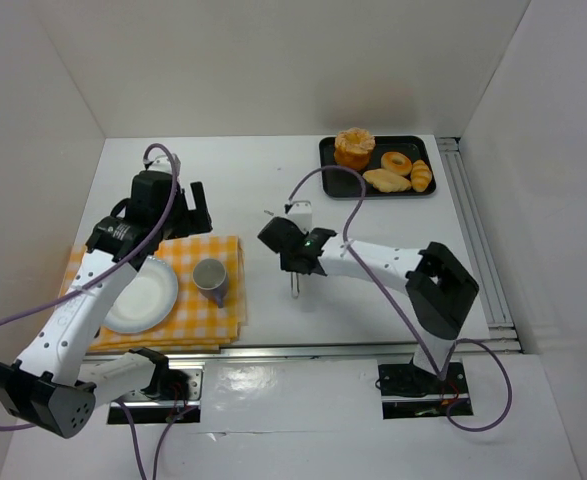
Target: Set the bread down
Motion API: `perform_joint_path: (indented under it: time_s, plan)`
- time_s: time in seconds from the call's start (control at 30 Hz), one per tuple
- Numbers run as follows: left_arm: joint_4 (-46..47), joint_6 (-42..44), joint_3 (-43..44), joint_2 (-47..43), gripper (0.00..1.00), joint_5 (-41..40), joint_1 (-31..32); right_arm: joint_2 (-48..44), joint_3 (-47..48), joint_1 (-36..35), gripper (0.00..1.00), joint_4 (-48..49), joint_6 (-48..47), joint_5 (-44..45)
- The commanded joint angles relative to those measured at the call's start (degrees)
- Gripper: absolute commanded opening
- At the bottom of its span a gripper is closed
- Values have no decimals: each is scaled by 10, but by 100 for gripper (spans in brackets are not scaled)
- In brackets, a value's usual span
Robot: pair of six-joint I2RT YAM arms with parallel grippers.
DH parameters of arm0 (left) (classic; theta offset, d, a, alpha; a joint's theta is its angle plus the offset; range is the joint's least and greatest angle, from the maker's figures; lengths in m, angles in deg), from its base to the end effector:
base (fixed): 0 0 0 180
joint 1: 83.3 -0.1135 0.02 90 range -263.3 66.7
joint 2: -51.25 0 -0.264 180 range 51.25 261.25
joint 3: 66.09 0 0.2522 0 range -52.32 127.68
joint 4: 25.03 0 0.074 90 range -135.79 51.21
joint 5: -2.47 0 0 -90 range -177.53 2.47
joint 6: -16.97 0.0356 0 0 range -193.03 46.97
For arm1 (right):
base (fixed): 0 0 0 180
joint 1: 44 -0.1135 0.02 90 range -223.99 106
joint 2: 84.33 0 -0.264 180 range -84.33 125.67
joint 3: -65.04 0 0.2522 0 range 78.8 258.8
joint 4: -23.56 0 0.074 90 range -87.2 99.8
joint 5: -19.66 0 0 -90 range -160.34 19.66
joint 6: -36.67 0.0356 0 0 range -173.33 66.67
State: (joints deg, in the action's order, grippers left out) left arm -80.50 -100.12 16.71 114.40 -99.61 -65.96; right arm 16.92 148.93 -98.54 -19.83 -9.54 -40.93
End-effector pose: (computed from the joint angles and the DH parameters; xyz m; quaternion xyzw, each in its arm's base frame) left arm 0.2184 -0.0604 0.3702 -0.1230 0.8781 -0.0845 0.4547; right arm 0.2251 0.2860 0.2056 -0.0239 0.9378 0.0242 0.3455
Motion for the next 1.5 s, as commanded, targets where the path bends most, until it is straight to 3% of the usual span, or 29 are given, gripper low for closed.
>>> perform_joint_path:
  time_s: [0.0, 0.23, 0.33, 0.43, 0.6, 0.83, 1.0, 1.47]
  plan:
    - [67, 35, -9, -24, 100, -57, -3, -75, 75, 39, 30, -63, -52, 3]
    - [27, 41, 43, -11, 100, -82, -8, -133, 149, 171, 34, -109, -147, -97]
    - [14, 55, 74, 15, 100, -34, -21, -139, 178, 229, 34, -119, -170, -104]
    - [14, 107, 99, 44, 100, 64, -28, -139, 185, 303, 35, -119, -190, -159]
    - [39, 100, 114, 50, 100, 217, -28, -130, 205, 412, 37, -104, -214, -270]
    - [50, 91, 87, 39, 100, 217, -33, -69, 246, 529, 41, -79, -238, -438]
    - [44, 91, 80, 39, 100, 217, -33, -23, 294, 560, 47, -74, -232, -451]
    - [44, 79, 93, 19, 100, 178, -38, 123, 458, 566, 54, -98, -221, -413]
